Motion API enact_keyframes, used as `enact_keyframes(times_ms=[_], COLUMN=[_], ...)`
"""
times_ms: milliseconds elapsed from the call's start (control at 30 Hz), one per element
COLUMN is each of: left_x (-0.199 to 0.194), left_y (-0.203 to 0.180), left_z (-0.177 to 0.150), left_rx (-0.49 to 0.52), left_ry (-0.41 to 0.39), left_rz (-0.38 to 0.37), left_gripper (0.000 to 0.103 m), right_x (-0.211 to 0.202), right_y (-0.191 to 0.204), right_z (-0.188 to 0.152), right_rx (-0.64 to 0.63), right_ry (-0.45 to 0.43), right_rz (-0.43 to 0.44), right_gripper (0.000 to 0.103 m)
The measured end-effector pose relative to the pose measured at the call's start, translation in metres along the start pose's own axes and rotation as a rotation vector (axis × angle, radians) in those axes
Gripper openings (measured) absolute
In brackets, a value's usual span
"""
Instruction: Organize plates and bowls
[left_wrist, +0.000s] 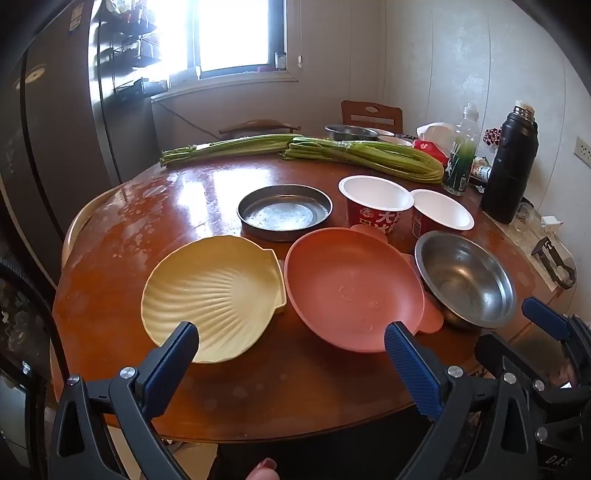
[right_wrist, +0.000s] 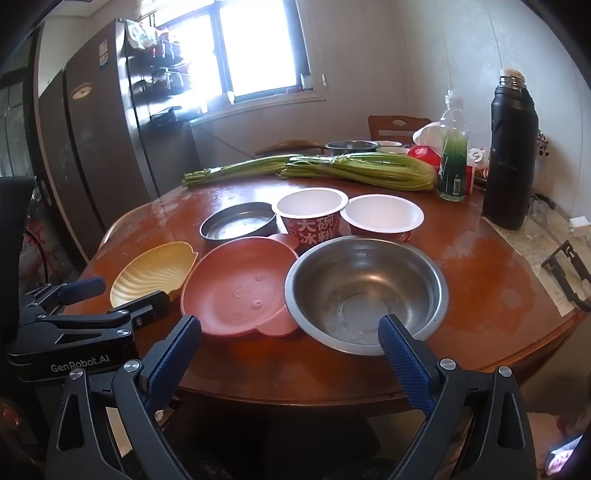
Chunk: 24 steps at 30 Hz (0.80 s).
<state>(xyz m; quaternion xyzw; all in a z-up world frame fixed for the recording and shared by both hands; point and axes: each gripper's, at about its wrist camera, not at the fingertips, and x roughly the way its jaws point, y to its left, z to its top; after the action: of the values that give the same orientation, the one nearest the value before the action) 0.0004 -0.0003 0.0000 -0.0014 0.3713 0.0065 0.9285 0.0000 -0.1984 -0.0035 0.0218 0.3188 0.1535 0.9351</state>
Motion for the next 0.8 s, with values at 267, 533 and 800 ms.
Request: enact_keyframes(times_ms=[267,533,800], left_x=[-0.0017,-0.0009,-0.0040], left_y=[-0.0024,0.0011,-0.0003], left_z=[-0.0022,0.0000,0.0024], left_rx=[0.003,-0.002,0.000], left_ry=[0.003,0.000,-0.003], left_rz=[0.004,-0.001,0.003], left_gripper=[0.102,0.102,0.102], right_x=[-0.0001,-0.0050,-0.0049], right_y=[0.0009,-0.0025,-0.0021], right_z=[0.0030,0.0039,0.0077], right_rx=[-0.008,0.006,0.002], right_ry=[-0.005,-0.013,-0.016], right_rz=[0.008,-0.011,-0.024], right_gripper=[0.097,0.097,0.097])
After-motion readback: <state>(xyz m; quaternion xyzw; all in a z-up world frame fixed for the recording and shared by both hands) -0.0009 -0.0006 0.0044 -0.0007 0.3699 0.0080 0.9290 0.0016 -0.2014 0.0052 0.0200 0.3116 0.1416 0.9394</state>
